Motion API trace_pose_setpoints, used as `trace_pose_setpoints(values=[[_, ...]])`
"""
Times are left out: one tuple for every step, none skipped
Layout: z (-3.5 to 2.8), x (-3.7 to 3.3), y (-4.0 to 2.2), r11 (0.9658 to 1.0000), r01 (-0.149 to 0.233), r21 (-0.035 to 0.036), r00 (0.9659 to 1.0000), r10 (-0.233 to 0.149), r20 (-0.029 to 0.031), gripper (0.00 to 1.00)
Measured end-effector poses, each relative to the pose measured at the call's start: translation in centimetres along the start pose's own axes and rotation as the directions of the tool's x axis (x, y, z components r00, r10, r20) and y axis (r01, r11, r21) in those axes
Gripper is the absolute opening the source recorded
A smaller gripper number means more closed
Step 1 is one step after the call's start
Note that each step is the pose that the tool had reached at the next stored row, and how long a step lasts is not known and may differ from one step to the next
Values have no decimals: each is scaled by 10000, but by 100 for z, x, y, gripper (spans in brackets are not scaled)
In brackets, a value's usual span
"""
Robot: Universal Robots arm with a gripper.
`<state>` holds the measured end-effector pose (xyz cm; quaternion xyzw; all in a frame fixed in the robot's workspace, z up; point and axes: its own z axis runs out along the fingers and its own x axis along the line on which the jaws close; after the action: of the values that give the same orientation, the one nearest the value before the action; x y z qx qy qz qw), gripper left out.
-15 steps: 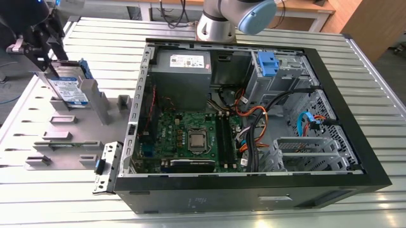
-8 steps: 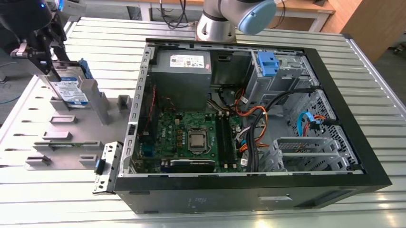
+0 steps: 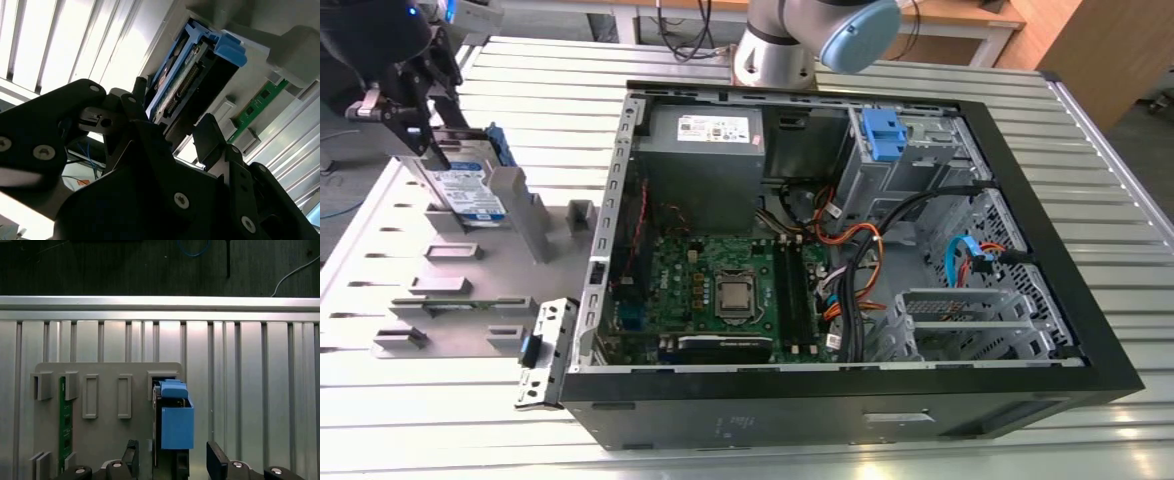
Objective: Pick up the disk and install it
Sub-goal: 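Pick up the disk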
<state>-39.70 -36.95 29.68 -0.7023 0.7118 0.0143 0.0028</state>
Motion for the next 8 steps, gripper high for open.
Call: trace_pose_setpoints(values=[[0, 0, 0, 10000, 0, 0, 10000, 0, 0, 64], [0, -1, 0, 10000, -1, 0, 10000, 1, 0, 64], [0, -1, 0, 10000, -1, -1, 10000, 1, 0, 64], [0, -1, 0, 10000, 0, -1, 10000, 0, 0, 63], [0, -1, 0, 10000, -1, 0, 10000, 1, 0, 57], [0, -1, 0, 10000, -1, 0, 10000, 1, 0, 57], [0, -1, 0, 10000, -1, 0, 10000, 1, 0, 57], [0, -1, 0, 10000, -1, 0, 10000, 1, 0, 50]])
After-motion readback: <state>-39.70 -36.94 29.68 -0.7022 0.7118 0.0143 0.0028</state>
